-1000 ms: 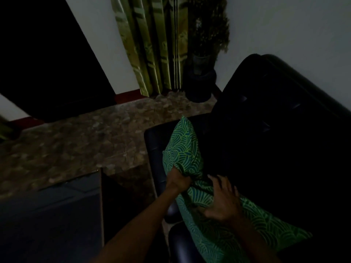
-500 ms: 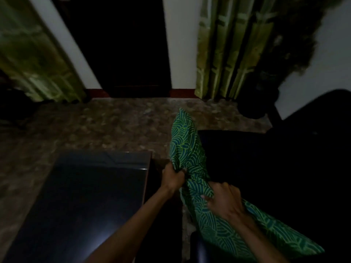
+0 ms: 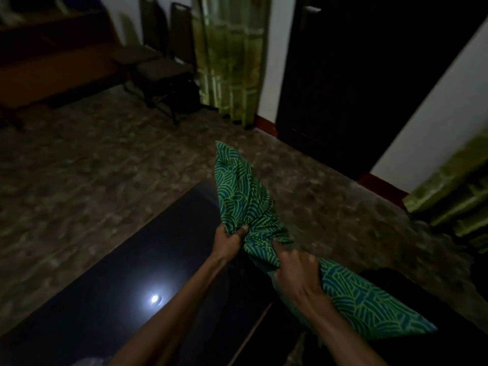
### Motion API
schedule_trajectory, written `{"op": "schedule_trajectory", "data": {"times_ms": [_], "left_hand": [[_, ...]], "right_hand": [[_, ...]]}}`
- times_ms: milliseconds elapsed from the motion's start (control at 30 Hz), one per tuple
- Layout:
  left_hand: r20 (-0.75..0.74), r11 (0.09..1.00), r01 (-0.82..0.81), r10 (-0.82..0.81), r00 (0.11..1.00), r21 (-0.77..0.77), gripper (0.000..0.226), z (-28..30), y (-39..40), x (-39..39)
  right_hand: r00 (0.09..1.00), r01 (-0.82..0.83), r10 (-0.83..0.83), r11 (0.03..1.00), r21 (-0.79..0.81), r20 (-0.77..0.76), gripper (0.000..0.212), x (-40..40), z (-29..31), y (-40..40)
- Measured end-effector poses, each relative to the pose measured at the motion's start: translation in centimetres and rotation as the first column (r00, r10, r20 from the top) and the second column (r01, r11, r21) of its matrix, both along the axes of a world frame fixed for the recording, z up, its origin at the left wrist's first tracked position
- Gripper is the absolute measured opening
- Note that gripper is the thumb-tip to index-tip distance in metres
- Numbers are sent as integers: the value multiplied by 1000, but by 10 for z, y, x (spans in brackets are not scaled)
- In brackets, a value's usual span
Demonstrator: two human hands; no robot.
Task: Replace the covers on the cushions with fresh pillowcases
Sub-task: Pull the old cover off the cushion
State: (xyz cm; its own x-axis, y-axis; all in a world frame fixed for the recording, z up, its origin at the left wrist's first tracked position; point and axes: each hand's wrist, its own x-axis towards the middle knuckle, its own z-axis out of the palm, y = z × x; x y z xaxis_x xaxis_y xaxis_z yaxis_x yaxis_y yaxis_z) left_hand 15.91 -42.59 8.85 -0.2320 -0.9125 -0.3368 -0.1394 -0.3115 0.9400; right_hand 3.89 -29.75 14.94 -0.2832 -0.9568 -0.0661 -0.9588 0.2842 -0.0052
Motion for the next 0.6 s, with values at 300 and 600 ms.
{"op": "schedule_trajectory", "data": {"times_ms": [300, 600], "left_hand": [[63, 953, -285, 280, 958, 98, 34, -110, -50, 96], [268, 824, -526, 469, 841, 210, 49, -187, 13, 170]], "right_hand": [[919, -394, 388, 892, 220, 74, 63, 70, -107, -94], [707, -706, 539, 559, 433, 457, 109, 78, -185, -107]]}}
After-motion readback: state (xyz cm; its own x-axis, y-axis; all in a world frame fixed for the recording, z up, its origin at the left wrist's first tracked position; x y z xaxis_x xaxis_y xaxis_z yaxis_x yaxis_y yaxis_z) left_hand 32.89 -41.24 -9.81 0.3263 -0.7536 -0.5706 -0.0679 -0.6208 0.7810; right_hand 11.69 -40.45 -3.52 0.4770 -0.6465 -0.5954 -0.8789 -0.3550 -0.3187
